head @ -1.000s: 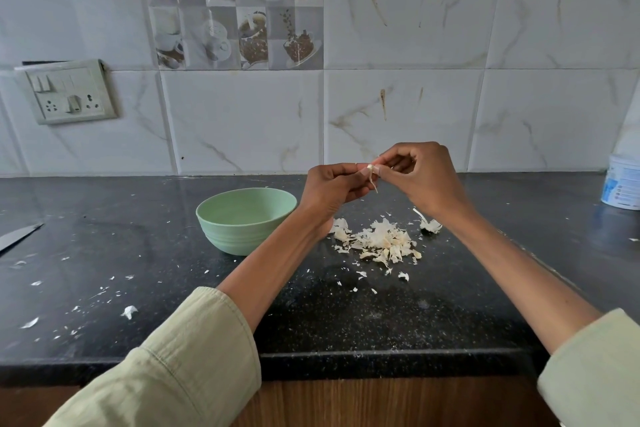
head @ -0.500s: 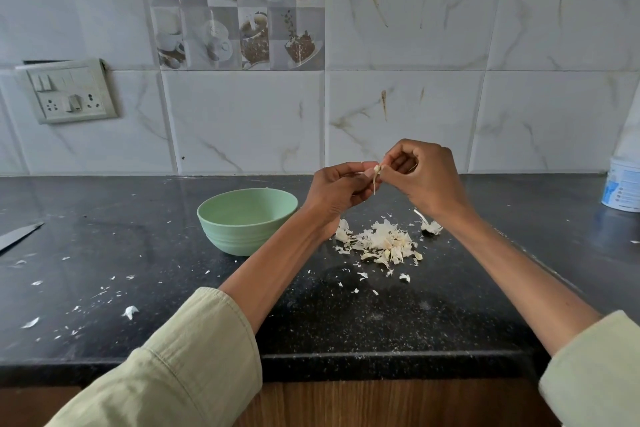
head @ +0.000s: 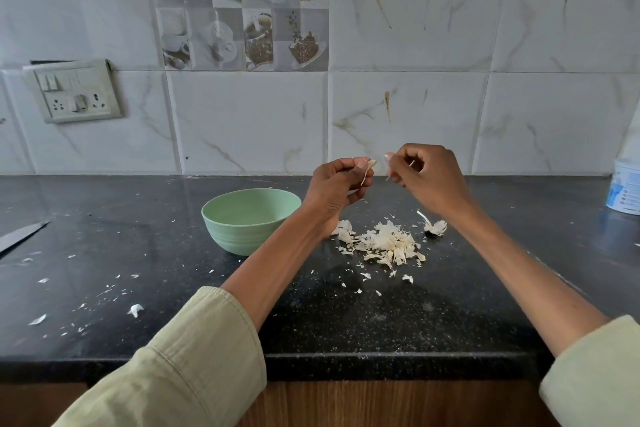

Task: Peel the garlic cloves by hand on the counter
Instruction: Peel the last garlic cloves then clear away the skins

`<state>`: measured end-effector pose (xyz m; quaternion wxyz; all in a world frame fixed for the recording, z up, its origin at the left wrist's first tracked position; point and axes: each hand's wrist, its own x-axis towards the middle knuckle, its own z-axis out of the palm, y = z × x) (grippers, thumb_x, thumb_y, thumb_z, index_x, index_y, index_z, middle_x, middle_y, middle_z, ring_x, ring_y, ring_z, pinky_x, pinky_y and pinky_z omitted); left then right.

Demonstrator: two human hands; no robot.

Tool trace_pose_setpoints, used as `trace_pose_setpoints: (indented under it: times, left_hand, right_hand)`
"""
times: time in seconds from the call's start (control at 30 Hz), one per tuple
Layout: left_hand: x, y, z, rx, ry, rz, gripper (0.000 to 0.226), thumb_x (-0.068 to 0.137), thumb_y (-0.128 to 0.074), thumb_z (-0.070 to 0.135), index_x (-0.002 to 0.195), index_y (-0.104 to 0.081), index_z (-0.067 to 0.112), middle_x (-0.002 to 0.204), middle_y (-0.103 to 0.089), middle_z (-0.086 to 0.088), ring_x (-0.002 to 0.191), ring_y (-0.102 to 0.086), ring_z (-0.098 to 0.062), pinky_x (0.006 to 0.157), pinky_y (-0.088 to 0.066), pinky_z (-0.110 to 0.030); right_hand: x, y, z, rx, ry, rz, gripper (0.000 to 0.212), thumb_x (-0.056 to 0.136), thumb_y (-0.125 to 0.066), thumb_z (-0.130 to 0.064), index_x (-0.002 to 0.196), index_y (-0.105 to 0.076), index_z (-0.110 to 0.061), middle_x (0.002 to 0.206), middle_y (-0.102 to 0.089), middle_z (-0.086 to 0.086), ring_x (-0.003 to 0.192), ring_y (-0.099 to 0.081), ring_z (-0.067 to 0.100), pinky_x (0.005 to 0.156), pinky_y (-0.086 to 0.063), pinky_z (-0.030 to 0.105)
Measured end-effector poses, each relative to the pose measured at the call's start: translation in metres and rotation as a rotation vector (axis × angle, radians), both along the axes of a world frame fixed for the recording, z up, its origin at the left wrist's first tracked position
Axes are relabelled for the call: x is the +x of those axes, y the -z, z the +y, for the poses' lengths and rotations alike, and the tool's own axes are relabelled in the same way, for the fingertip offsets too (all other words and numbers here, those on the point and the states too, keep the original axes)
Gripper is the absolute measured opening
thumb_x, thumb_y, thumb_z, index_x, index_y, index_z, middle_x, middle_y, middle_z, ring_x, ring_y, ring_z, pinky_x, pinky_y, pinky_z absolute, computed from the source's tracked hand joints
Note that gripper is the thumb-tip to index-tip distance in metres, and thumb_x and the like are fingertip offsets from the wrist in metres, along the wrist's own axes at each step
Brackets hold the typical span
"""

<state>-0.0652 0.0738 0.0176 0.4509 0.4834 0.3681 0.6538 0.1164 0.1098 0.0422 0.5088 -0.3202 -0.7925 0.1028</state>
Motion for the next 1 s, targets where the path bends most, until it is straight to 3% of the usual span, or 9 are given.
trace_pose_setpoints:
  times: [0.1,0.2,0.37,0.53,0.73,0.83,1.0]
  left_hand:
    - [0.0021,0.0010,0.0008,0.021,-0.022,0.063,0.022,0.104,-0.066,0.018,0.119,-0.071,0.004,0.090,-0.071,-0.004,0.079,-0.066,-0.011,0.079,-0.057,-0.026]
    - [0.0049,0.0018,0.0013,0.033,-0.044,0.113,0.026,0.105,-0.065,0.018,0.122,-0.069,-0.001,0.086,-0.068,-0.005,0.075,-0.065,-0.012,0.074,-0.057,-0.025]
    - [0.0059,0.0028,0.0005,0.026,-0.048,0.134,0.024,0.105,-0.064,0.017,0.117,-0.069,-0.003,0.079,-0.066,-0.003,0.071,-0.061,-0.011,0.071,-0.056,-0.024]
    - [0.0034,0.0028,-0.0006,0.036,-0.050,0.117,0.031,0.105,-0.066,0.025,0.112,-0.073,-0.005,0.080,-0.067,-0.004,0.072,-0.060,-0.011,0.074,-0.055,-0.025]
    - [0.0084,0.0025,-0.0033,0.107,-0.155,0.239,0.038,0.101,-0.070,0.037,0.105,-0.077,-0.001,0.087,-0.076,-0.010,0.076,-0.069,-0.012,0.074,-0.056,-0.024]
    - [0.0083,0.0031,-0.0030,0.107,-0.201,0.284,0.034,0.105,-0.065,0.033,0.100,-0.075,0.001,0.091,-0.078,-0.015,0.074,-0.070,-0.015,0.068,-0.054,-0.021]
    - [0.0084,0.0031,-0.0027,0.136,-0.277,0.412,0.033,0.111,-0.054,0.029,0.094,-0.066,0.002,0.082,-0.072,-0.015,0.065,-0.066,-0.016,0.059,-0.049,-0.020]
  right_hand:
    - [0.0024,-0.0013,0.0000,-0.025,-0.042,0.009,0.025,0.092,-0.082,-0.038,0.088,-0.065,-0.020,0.080,-0.071,-0.004,0.066,-0.065,0.014,0.064,-0.052,0.027]
    - [0.0001,-0.0005,-0.0022,-0.052,-0.094,-0.039,0.027,0.088,-0.084,-0.045,0.100,-0.070,-0.025,0.089,-0.072,-0.006,0.072,-0.066,0.011,0.068,-0.056,0.026]
    - [-0.0019,0.0014,-0.0031,-0.009,-0.127,-0.018,0.016,0.088,-0.087,-0.029,0.098,-0.078,-0.020,0.088,-0.077,-0.008,0.084,-0.073,0.008,0.081,-0.061,0.034]
    - [-0.0041,0.0030,-0.0040,-0.012,-0.135,0.048,0.020,0.087,-0.088,-0.033,0.094,-0.078,-0.018,0.084,-0.077,-0.007,0.078,-0.074,0.011,0.073,-0.061,0.028]
    - [-0.0039,0.0039,-0.0053,0.116,-0.038,0.047,0.009,0.090,-0.084,-0.014,0.090,-0.076,-0.014,0.077,-0.073,-0.008,0.070,-0.069,0.007,0.066,-0.053,0.015]
    - [-0.0048,0.0036,-0.0076,0.153,-0.036,-0.003,0.009,0.089,-0.085,-0.012,0.091,-0.076,-0.012,0.078,-0.073,-0.008,0.072,-0.070,0.006,0.068,-0.056,0.016]
    - [-0.0063,0.0037,-0.0093,0.192,-0.060,-0.059,0.011,0.088,-0.087,-0.015,0.092,-0.077,-0.013,0.079,-0.074,-0.008,0.074,-0.072,0.006,0.071,-0.060,0.021]
